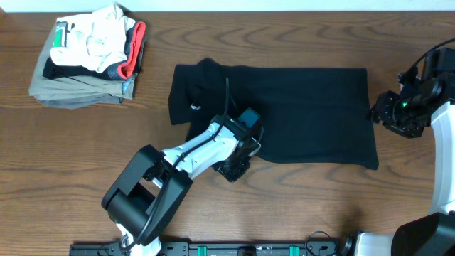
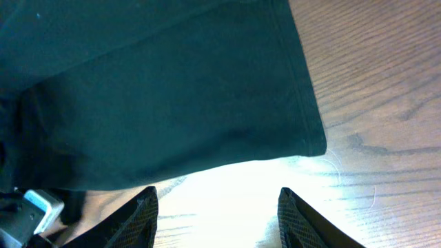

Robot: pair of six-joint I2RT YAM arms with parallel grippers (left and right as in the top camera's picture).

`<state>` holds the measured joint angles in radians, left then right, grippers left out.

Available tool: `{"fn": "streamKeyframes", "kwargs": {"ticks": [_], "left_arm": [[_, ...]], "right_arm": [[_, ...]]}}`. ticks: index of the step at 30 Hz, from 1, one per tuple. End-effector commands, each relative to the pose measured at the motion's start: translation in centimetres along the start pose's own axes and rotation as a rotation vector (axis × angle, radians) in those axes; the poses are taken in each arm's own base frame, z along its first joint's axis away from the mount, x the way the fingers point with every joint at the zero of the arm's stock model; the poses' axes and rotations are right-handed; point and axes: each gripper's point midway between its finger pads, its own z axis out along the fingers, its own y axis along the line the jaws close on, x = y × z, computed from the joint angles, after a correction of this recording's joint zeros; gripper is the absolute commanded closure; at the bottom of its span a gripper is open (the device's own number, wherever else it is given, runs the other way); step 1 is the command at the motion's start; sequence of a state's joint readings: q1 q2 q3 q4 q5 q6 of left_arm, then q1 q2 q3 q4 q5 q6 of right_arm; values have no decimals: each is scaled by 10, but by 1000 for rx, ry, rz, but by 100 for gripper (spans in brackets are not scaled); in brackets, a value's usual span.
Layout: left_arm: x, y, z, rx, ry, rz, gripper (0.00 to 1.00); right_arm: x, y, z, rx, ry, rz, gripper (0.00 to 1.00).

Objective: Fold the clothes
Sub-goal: 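Move the left gripper to the shirt's lower middle and grasp the hem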

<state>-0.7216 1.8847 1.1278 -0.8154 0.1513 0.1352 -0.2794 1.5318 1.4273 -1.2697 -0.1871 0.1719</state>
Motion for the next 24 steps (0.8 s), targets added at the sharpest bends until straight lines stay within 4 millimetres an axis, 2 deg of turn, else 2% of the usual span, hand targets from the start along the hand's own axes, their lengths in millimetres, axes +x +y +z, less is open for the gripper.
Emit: {"fn": "streamKeyframes", "kwargs": {"ticks": [1, 6, 10, 14, 18, 24], "left_arm": [[10, -1, 17, 13, 68, -28, 94], [11, 10, 8, -58, 59, -107, 94], [9, 11, -11, -58, 32, -121, 94], [7, 14, -21, -57, -4, -132, 94], [7, 18, -23, -56, -10, -146, 94], [6, 24, -24, -54, -15, -166, 94]], "right_arm": [[4, 4, -1, -4, 6, -24, 46], [9, 2, 1, 2, 23, -21, 48], [20, -6, 13, 29, 67, -9, 48], [37, -32, 34, 147, 111, 60, 48], [53, -62, 59, 274, 120, 186, 48], [67, -89, 97, 302, 94, 315, 48]]}}
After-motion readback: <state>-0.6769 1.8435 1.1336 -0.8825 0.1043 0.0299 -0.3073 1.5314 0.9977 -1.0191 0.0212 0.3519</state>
